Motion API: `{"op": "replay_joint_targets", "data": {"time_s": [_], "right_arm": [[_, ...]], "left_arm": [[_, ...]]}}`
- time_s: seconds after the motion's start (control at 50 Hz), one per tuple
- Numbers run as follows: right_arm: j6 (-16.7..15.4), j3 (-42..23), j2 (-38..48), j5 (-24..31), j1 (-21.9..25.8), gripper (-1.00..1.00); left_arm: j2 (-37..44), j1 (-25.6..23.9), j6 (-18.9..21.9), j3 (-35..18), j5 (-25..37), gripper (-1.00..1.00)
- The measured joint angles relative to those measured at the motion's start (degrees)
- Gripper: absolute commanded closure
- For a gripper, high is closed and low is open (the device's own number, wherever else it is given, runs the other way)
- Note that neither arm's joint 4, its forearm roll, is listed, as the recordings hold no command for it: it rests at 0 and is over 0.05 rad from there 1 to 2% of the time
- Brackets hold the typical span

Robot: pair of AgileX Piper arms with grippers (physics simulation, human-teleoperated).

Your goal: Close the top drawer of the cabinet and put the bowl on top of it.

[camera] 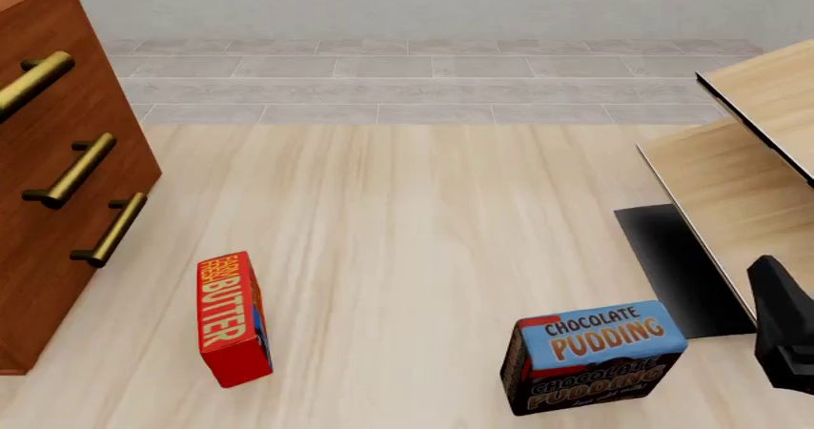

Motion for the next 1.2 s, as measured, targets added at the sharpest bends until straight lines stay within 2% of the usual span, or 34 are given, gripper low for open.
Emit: {"op": "replay_joint_targets", "data": {"time_s": [1.2], "right_arm": [[0.70, 0.00, -0.55, 0.34, -0.63, -1.00]], "left_arm": [[0.90, 2.05, 0.75, 2.91, 0.00, 1.00]]}}
